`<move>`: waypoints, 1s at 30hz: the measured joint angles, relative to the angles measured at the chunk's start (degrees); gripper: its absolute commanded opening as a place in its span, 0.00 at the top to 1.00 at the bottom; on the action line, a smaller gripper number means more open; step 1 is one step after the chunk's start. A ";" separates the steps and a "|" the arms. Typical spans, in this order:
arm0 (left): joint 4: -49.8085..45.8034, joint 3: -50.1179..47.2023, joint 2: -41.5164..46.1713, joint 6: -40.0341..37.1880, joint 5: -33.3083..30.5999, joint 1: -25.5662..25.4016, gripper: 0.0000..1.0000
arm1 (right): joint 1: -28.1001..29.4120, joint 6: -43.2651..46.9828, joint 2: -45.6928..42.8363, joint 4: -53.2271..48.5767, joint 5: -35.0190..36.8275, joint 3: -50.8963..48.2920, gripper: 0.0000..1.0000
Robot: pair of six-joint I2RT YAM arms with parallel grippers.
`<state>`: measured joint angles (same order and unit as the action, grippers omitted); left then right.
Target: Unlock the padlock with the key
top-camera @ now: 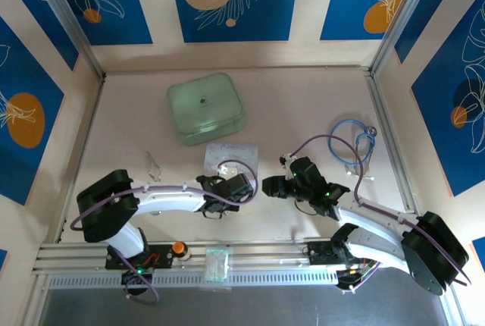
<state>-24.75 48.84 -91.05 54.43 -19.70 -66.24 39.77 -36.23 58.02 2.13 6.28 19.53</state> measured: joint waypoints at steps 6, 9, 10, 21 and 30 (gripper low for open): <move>-5.84 4.15 -2.51 -1.01 -2.80 -2.05 0.78 | 0.00 -0.28 -1.14 -0.07 0.90 -0.59 0.43; -9.25 6.23 -3.93 -1.25 -4.02 -2.19 0.78 | 0.00 -0.50 -2.16 -0.09 1.29 -0.70 0.43; -10.51 7.06 -4.57 -1.57 -4.66 -2.27 0.78 | 0.00 -0.72 -2.73 -0.07 1.46 -0.85 0.43; -17.70 13.03 -10.56 -2.23 -9.16 -4.87 0.77 | -0.55 -2.03 -5.53 -0.31 2.58 -3.13 0.43; -19.02 15.56 -14.12 -1.86 -8.87 -7.10 0.73 | -0.98 -2.89 -6.12 -0.48 2.80 -3.63 0.43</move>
<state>-43.77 64.40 -105.16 52.58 -28.58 -73.34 38.79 -39.11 51.90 1.65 9.08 15.90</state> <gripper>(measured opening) 0.263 0.573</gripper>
